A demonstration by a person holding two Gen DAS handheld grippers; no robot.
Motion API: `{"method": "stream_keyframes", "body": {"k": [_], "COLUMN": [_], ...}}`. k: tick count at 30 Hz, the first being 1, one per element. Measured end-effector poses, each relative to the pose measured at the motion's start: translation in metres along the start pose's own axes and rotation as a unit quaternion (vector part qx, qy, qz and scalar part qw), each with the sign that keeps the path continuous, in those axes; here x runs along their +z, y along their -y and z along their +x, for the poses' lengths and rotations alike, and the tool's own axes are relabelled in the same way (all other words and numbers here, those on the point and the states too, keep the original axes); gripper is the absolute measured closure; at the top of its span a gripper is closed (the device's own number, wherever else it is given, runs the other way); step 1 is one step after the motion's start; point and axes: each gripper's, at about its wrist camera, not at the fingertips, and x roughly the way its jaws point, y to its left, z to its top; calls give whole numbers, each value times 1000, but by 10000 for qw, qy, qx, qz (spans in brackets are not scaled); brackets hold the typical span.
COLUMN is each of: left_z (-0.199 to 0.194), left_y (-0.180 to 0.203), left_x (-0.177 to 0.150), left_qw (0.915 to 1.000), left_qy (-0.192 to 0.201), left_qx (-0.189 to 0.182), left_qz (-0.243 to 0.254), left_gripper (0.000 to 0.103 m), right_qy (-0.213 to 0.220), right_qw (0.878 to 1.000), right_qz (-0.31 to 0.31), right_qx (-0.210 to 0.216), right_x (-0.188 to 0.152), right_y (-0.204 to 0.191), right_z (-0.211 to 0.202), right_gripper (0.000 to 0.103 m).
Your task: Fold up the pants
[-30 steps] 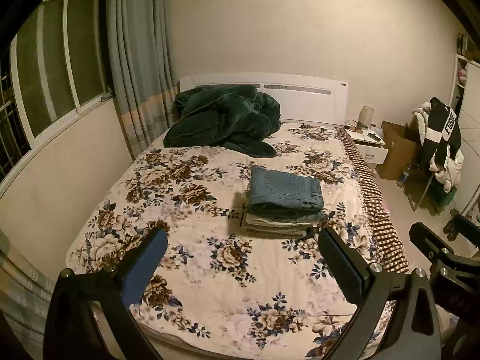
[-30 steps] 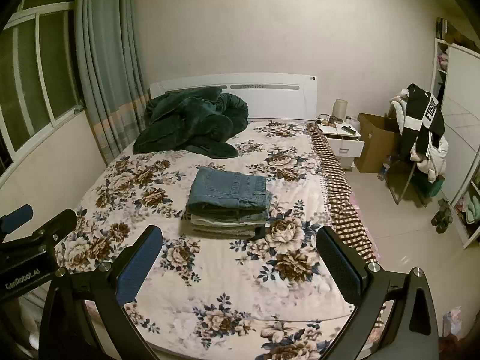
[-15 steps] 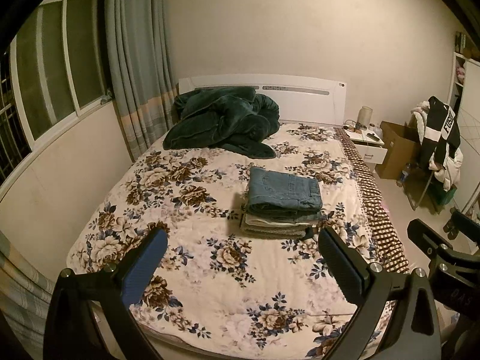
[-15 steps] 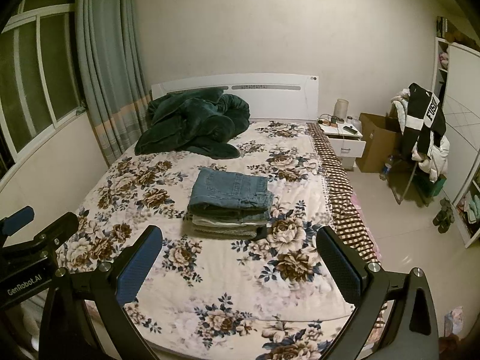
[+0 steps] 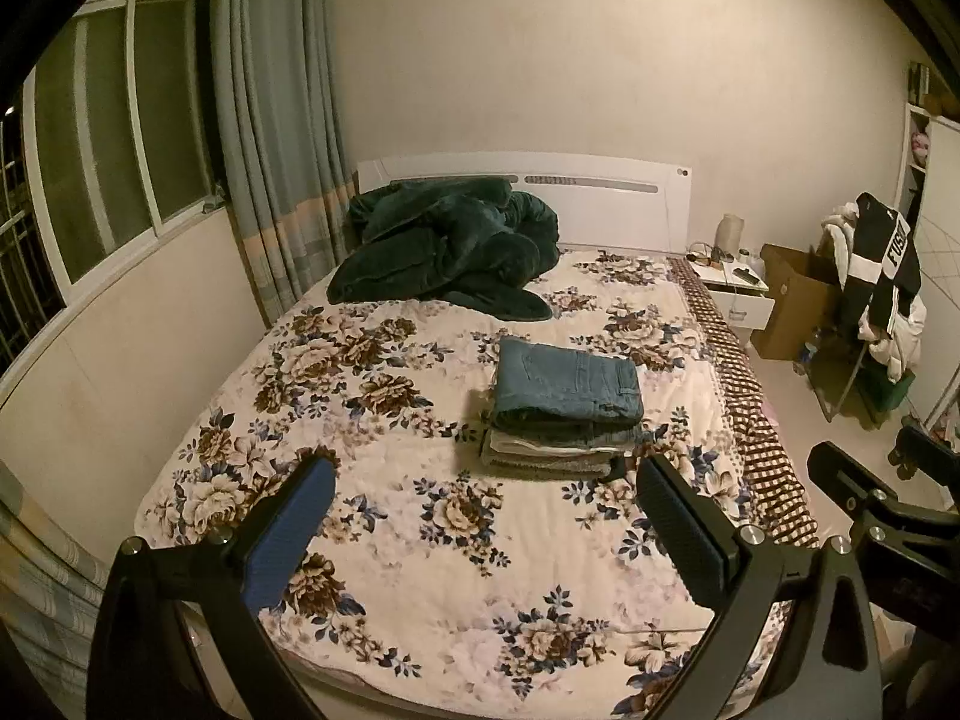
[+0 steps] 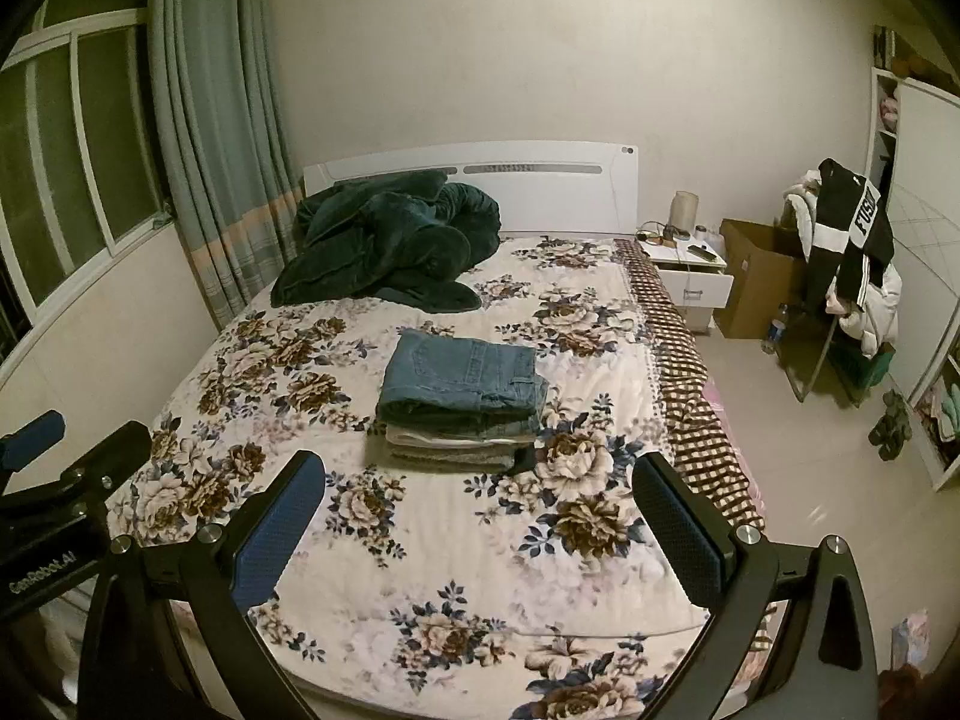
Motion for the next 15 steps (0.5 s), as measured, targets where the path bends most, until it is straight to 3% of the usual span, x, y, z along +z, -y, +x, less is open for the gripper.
{"method": "stream_keyframes", "body": {"k": [15], "left_z": [-1], "left_y": [2], "left_x": [-1], "left_qw": [10000], "left_qy": [-3], "left_qx": [9], "left_qz": [-1], "left_gripper": [0], "right_qy": [-42], "right_qw": [10000], "right_qz": [30], "right_qx": [-31], "right_x": [-3], "right_y": [9], "right_z": [0], "right_gripper": [0]}}
